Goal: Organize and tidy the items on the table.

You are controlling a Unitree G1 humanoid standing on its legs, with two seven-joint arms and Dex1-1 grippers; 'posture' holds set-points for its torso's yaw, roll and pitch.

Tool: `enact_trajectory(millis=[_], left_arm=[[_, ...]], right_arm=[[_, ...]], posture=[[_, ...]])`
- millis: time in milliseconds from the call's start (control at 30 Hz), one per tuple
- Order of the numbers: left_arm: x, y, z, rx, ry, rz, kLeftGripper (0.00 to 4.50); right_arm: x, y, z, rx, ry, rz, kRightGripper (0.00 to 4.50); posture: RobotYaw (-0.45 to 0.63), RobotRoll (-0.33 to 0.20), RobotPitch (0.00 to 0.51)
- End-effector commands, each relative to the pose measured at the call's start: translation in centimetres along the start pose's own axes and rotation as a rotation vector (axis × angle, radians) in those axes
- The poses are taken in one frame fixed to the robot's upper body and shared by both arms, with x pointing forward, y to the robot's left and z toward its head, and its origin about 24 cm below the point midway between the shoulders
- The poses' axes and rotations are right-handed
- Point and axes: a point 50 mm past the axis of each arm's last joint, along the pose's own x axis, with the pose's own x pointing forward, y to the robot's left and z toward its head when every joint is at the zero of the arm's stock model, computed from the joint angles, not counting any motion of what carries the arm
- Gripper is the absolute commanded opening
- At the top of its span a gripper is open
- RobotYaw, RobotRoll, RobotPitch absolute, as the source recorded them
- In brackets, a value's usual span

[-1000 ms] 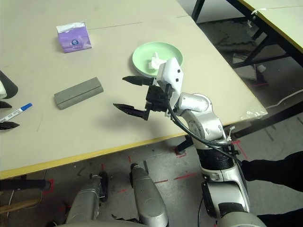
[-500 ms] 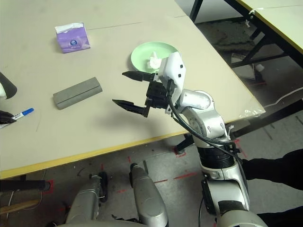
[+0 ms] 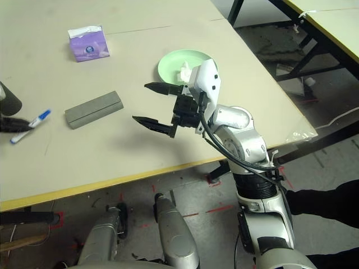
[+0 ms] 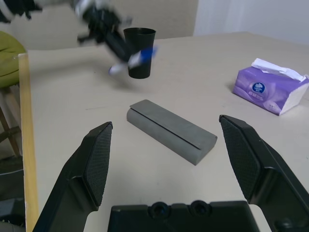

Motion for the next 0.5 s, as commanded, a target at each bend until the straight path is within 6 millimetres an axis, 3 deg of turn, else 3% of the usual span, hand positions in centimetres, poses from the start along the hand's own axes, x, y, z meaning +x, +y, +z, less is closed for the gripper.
enact_trajectory(millis=[33, 300, 500], left_arm=[[-1.5, -0.1, 2.5, -0.054, -0.193, 0.024, 0.25], [-5.3, 1.2, 5.9, -0.063, -0.527, 0.235, 0.25], [-7.3, 2.7, 5.5, -0.013, -0.595, 0.473, 0.25]], right_arm=[[0.3, 0.2, -0.3, 0.023, -0.005, 0.033, 4.5], [0.3, 0.5, -0.8, 0.069, 0.011, 0.072, 4.5], [0.6, 0.6, -0.9, 0.084, 0.006, 0.088, 4.5]], posture=[[-0.21, 0.0, 0.263], [-0.18, 0.0, 0.269], [-0.17, 0.0, 0.27]])
